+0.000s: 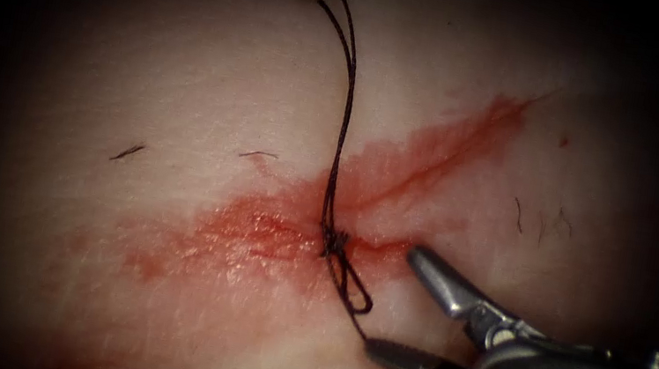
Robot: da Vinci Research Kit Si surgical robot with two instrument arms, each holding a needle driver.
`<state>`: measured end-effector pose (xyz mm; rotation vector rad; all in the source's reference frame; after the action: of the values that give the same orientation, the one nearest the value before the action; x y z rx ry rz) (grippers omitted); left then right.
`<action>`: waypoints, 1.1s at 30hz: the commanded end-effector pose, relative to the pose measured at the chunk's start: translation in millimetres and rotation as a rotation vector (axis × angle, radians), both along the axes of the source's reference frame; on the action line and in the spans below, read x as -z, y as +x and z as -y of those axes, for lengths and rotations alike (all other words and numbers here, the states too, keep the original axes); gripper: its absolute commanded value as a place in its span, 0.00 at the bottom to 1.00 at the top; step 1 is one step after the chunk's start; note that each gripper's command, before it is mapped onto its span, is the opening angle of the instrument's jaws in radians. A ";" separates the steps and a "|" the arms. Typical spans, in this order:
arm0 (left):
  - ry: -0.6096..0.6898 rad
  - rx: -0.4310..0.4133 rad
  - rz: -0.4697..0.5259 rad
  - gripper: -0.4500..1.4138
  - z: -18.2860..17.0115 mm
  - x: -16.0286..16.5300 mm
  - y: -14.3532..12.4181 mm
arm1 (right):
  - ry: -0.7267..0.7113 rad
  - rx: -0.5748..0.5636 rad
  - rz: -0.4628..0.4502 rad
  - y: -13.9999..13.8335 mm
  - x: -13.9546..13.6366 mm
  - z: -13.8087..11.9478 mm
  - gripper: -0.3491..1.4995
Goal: Wound Closure
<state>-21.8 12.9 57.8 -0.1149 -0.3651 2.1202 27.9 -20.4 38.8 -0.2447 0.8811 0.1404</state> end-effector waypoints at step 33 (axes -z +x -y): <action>0.000 0.001 0.000 0.00 -0.4 -0.5 -0.5 | 0.011 0.076 0.015 2.6 -2.5 0.7 0.00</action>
<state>-21.8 12.9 57.9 -0.1132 -0.3673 2.1190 29.6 -21.4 41.3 -0.2014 0.8710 0.0693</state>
